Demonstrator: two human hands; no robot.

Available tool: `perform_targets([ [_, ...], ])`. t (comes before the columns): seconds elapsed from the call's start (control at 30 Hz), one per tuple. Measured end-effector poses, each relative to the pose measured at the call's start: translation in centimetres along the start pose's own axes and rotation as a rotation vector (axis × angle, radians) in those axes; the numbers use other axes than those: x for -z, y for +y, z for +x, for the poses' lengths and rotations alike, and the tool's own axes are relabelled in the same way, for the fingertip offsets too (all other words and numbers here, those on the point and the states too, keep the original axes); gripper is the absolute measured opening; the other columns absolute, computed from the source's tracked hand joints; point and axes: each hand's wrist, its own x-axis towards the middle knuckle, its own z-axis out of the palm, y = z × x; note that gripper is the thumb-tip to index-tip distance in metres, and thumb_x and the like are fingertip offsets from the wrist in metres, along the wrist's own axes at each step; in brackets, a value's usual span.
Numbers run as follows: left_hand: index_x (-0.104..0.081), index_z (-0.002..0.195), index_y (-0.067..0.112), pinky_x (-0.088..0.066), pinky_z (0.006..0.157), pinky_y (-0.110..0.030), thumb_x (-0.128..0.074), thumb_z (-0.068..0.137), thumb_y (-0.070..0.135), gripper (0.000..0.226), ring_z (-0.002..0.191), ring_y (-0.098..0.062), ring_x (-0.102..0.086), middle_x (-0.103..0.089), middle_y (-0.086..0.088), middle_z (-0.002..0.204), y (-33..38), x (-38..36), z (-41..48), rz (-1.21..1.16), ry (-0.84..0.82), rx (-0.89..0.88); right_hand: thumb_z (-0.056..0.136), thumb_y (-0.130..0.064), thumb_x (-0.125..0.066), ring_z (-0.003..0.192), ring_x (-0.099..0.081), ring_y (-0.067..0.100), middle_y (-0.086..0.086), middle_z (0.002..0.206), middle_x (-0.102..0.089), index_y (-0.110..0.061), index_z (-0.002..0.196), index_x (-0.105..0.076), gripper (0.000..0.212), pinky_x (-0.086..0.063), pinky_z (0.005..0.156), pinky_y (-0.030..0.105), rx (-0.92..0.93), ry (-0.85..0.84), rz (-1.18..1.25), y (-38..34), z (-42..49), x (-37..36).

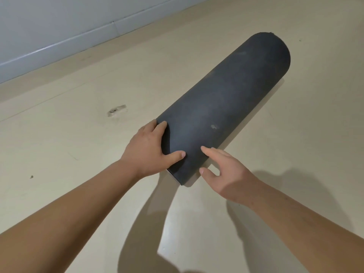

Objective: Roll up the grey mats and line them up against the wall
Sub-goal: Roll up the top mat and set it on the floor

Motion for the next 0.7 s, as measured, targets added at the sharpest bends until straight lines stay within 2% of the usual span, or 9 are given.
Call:
perform_targets([
  [0.07,-0.047,0.146,0.02,-0.042,0.108,-0.039,-0.069,0.083,0.065,0.08,0.135,-0.026,-0.043,-0.048,0.002,0.145,0.3,-0.1,-0.5,0.027,0.052,-0.022,0.103,-0.032,-0.06,0.149,-0.023,-0.007,-0.011,0.165,-0.034,-0.032,0.157,-0.04,0.058,-0.025,0.113,0.011,0.009,0.025,0.006,0.2,-0.3,0.1],
  [0.17,-0.054,0.141,0.017,-0.041,0.108,-0.039,-0.071,0.088,0.053,0.067,0.134,-0.029,-0.045,-0.052,-0.001,0.143,1.0,-0.4,-1.3,0.042,0.092,-0.088,0.103,-0.031,-0.059,0.138,-0.04,-0.003,-0.014,0.164,-0.033,-0.034,0.157,-0.039,0.057,-0.031,0.106,0.011,-0.004,0.008,0.035,0.0,-0.5,0.3],
  [0.23,-0.058,0.139,0.015,-0.041,0.108,-0.04,-0.072,0.089,0.045,0.059,0.135,-0.03,-0.047,-0.054,-0.004,0.144,2.0,-0.6,-1.9,0.043,0.139,-0.159,0.103,-0.031,-0.058,0.146,-0.033,-0.002,-0.012,0.165,-0.033,-0.033,0.158,-0.039,0.058,-0.03,0.116,0.02,-0.012,0.005,0.031,0.0,-0.5,0.5],
  [0.3,-0.063,0.134,0.015,-0.046,0.102,-0.039,-0.072,0.09,0.041,0.051,0.13,-0.028,-0.053,-0.058,-0.002,0.14,3.9,-1.2,-2.6,0.016,0.182,-0.245,0.103,-0.032,-0.059,0.15,-0.029,0.001,-0.01,0.162,-0.038,-0.03,0.157,-0.042,0.057,-0.028,0.121,0.026,-0.027,0.01,0.022,0.7,-0.8,0.8],
  [0.43,-0.068,0.124,0.02,-0.056,0.082,-0.036,-0.063,0.091,0.047,0.043,0.108,-0.015,-0.061,-0.062,0.007,0.119,8.7,-3.3,-3.9,-0.089,0.096,-0.339,0.1,-0.036,-0.062,0.138,-0.051,0.011,-0.007,0.149,-0.056,-0.025,0.147,-0.056,0.049,-0.039,0.115,0.031,-0.179,0.048,-0.004,3.9,-3.5,3.1],
  [0.5,-0.066,0.125,0.023,-0.057,0.077,-0.038,-0.06,0.093,0.048,0.041,0.102,-0.015,-0.06,-0.061,0.009,0.113,11.7,-5.1,-4.5,-0.038,0.01,-0.403,0.1,-0.04,-0.06,0.134,-0.053,0.011,-0.01,0.148,-0.056,-0.029,0.145,-0.057,0.046,-0.041,0.113,0.034,-0.268,0.076,-0.032,6.1,-6.1,5.0],
  [0.57,-0.061,0.133,0.026,-0.055,0.082,-0.039,-0.057,0.095,0.053,0.047,0.107,-0.017,-0.057,-0.059,0.009,0.118,14.1,-6.5,-4.9,0.064,-0.076,-0.44,0.101,-0.042,-0.057,0.132,-0.054,0.012,-0.012,0.149,-0.054,-0.034,0.147,-0.054,0.047,-0.042,0.112,0.036,-0.341,0.082,-0.055,7.9,-8.9,6.6],
  [0.7,-0.055,0.131,0.024,-0.046,0.093,-0.042,-0.051,0.094,0.057,0.049,0.11,-0.026,-0.047,-0.053,0.002,0.124,16.7,-6.9,-3.5,0.395,-0.006,-0.39,0.101,-0.044,-0.058,0.127,-0.057,0.011,-0.01,0.147,-0.055,-0.04,0.148,-0.051,0.048,-0.042,0.108,0.032,-0.426,0.136,0.053,9.8,-14.1,8.5],
])
